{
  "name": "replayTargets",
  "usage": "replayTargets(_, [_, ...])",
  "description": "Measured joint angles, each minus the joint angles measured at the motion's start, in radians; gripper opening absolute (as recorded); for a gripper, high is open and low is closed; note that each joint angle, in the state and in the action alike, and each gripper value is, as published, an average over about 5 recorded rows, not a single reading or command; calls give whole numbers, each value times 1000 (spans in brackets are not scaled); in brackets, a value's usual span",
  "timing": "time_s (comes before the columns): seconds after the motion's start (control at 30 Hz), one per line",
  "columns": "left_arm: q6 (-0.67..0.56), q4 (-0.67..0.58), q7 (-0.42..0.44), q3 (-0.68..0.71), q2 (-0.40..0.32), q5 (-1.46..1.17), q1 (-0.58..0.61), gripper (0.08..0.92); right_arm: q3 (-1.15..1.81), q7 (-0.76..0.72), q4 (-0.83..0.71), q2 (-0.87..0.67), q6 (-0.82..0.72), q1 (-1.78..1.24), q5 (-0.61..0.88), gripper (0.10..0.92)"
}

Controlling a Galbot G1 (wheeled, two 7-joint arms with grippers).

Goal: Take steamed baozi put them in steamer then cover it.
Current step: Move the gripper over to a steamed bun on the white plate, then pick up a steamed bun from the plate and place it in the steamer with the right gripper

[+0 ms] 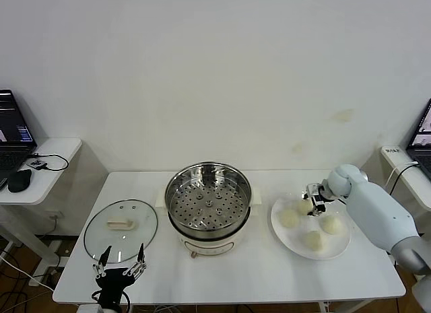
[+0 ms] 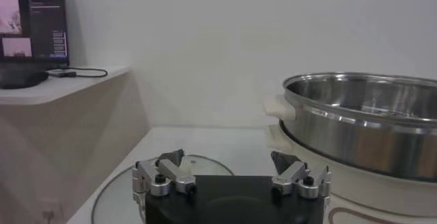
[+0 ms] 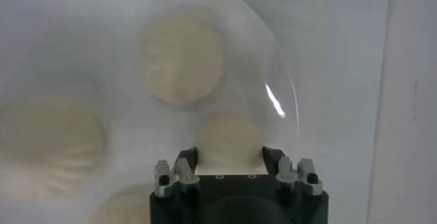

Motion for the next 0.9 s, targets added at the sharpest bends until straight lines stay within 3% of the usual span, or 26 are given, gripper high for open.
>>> replayTargets(0.33, [-1,-1,0,0,8,-10,-2,823,-58,-18,109,-72,-31,49,97,605])
replayTargets(0.63, [-7,-7,6,7,20,-29,-8,823,-205,-15,271,-172,-58,214,280,611])
replayTargets(0.9, [-11,-8,10,1,35,-43,-11,823,-388,9,340,-161,-59,448,469,612])
